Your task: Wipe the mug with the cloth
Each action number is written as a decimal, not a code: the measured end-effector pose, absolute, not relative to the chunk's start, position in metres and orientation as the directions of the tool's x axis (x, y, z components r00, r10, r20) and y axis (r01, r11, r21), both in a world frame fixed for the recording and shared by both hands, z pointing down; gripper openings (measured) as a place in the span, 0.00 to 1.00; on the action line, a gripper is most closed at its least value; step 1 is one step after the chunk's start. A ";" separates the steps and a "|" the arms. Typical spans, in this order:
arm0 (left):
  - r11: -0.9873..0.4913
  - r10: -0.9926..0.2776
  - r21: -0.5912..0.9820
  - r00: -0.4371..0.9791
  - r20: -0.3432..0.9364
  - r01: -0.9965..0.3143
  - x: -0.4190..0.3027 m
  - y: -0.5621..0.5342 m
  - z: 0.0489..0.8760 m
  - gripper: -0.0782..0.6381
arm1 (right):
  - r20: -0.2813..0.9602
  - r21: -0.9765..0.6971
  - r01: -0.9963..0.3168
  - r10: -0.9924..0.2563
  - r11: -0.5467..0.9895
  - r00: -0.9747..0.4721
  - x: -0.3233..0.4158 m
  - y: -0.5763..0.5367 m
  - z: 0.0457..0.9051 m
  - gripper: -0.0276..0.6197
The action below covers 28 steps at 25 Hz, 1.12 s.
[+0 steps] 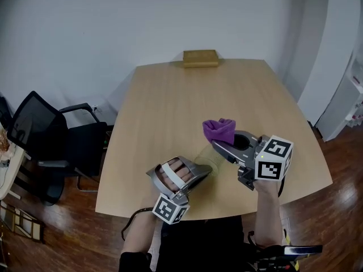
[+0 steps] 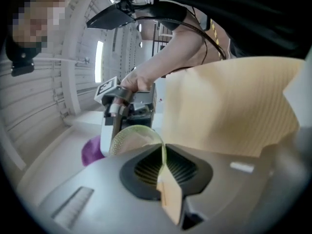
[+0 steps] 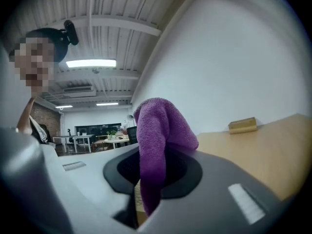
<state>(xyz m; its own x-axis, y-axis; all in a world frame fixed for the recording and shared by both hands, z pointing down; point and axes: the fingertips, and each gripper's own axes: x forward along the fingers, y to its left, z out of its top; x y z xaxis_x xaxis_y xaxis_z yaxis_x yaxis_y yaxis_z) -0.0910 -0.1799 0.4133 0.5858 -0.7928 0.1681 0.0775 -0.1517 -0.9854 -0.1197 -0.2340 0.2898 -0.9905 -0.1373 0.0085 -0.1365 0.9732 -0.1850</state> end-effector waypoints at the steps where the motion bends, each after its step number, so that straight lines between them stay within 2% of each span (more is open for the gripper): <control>1: -0.162 -0.792 -0.985 0.588 0.165 0.058 -0.092 -0.180 0.412 0.17 | 0.008 -0.159 -0.124 -0.124 0.980 -0.992 -0.124 -0.223 0.286 0.13; 3: -0.206 -0.780 -0.977 0.610 0.137 -0.045 -0.095 -0.180 0.403 0.17 | -0.012 -0.099 -0.099 -0.101 0.990 -0.995 -0.132 -0.200 0.274 0.13; 6: -0.382 -0.727 -0.848 0.685 0.030 -0.368 -0.099 -0.178 0.377 0.17 | -0.082 -0.028 -0.011 -0.014 1.000 -0.997 -0.144 -0.161 0.261 0.13; 8: -0.547 -0.675 -0.598 0.731 -0.097 -0.585 -0.104 -0.176 0.352 0.17 | -0.148 -0.017 0.038 0.035 0.999 -0.988 -0.142 -0.148 0.258 0.13; 10: -0.691 -0.632 -0.251 0.735 -0.244 -0.678 -0.115 -0.172 0.326 0.17 | -0.245 -0.060 -0.043 -0.057 0.997 -0.968 -0.123 -0.168 0.253 0.13; 12: -0.752 -0.624 0.028 0.698 -0.350 -0.658 -0.128 -0.171 0.311 0.17 | -0.307 -0.137 -0.227 -0.260 0.964 -0.916 -0.094 -0.208 0.252 0.13; 13: -0.759 -0.629 0.113 0.678 -0.379 -0.641 -0.135 -0.172 0.309 0.17 | -0.317 -0.169 -0.306 -0.345 0.937 -0.883 -0.082 -0.225 0.253 0.13; 15: -0.756 -0.643 0.200 0.650 -0.405 -0.623 -0.142 -0.175 0.310 0.17 | -0.321 -0.195 -0.369 -0.415 0.908 -0.851 -0.073 -0.238 0.258 0.13; 20: -0.749 -0.646 0.141 0.666 -0.372 -0.647 -0.125 -0.177 0.318 0.17 | -0.209 -0.102 -0.329 -0.344 0.939 -0.916 -0.117 -0.216 0.277 0.13; 23: -0.752 -0.637 0.079 0.690 -0.344 -0.655 -0.119 -0.174 0.321 0.20 | -0.175 -0.069 -0.223 -0.232 0.972 -0.957 -0.142 -0.188 0.283 0.13; 26: -0.784 -0.594 0.089 0.700 -0.396 -0.615 -0.124 -0.167 0.315 0.21 | -0.202 -0.098 -0.060 -0.079 0.993 -0.976 -0.147 -0.171 0.277 0.13; 28: -0.813 -0.565 0.167 0.687 -0.457 -0.557 -0.129 -0.164 0.310 0.23 | -0.288 -0.167 0.056 0.006 0.984 -0.958 -0.139 -0.168 0.267 0.13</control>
<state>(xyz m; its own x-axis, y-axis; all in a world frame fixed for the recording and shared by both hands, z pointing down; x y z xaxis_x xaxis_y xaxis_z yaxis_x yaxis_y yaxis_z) -0.1288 -0.1640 0.3096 0.6872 -0.5648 -0.4568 -0.5574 -0.8133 0.1671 -0.1385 -0.1684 0.2675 -0.9577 0.0061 -0.2877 0.0564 0.9843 -0.1670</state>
